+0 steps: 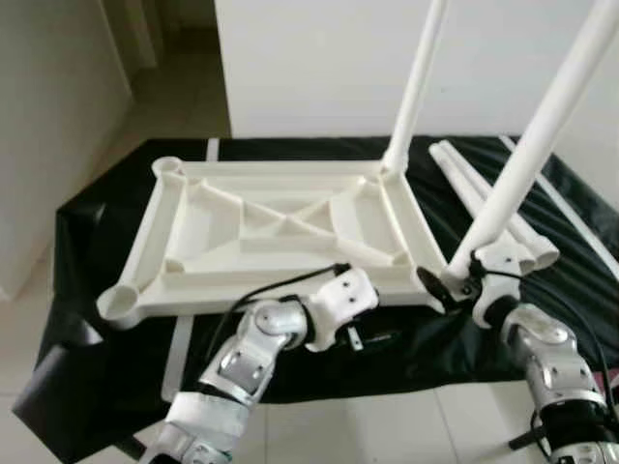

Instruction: Building children table

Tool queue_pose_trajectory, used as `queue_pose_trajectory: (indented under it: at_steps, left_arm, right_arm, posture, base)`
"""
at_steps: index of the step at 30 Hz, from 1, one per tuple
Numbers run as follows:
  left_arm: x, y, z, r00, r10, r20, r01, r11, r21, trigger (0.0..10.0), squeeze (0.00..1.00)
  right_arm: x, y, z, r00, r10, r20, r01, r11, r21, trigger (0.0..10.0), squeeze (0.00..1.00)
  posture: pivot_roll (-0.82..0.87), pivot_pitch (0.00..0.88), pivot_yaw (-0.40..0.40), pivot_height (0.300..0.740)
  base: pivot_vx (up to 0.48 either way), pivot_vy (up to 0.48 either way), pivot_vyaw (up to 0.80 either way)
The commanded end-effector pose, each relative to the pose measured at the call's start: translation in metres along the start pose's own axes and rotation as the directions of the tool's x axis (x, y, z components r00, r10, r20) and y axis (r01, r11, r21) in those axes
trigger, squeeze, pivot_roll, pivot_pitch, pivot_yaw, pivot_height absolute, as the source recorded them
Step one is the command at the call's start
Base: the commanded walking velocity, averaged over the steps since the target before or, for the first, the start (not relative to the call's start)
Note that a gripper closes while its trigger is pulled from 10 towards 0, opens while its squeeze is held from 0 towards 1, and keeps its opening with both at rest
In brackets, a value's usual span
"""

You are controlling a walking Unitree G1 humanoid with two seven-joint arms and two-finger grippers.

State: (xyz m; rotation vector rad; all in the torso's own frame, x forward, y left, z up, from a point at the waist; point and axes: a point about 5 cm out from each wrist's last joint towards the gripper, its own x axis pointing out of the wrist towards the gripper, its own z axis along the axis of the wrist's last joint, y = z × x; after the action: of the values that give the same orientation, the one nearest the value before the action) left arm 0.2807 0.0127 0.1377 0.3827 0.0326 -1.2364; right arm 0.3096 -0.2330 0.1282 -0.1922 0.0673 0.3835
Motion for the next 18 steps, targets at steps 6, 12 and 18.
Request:
queue_pose_trajectory:
  at_steps: [6, 12, 18]
  left_arm:
    - [0.0, 0.003, 0.001, 0.999, 0.051, -0.003, -0.051, 0.999, 0.02, 10.0, 0.0]
    - [-0.001, 0.004, 0.001, 0.999, 0.053, -0.003, -0.053, 0.998, 0.021, 10.0, 0.0]
    - [-0.002, 0.004, 0.002, 0.999, 0.053, -0.002, -0.053, 0.998, 0.018, 10.0, 0.0]
  right_arm:
    - [0.004, -0.001, 0.002, 1.0, 0.022, 0.01, -0.022, 1.0, -0.011, 4.0, 0.0]
    - [0.004, -0.001, 0.0, 0.999, 0.036, 0.008, -0.036, 0.999, -0.012, 0.0, 0.0]
    - [0.0, 0.002, -0.009, 0.999, 0.036, -0.001, -0.036, 0.999, 0.016, 0.0, 0.0]
  posture:
    - [0.04, 0.0, 0.012, 0.74]
    - [0.04, 0.0, 0.011, 0.74]
    - [0.04, 0.0, 0.02, 0.74]
  base:
    - [0.0, 0.0, 0.0]
    - [0.0, 0.0, 0.0]
    - [0.0, 0.0, 0.0]
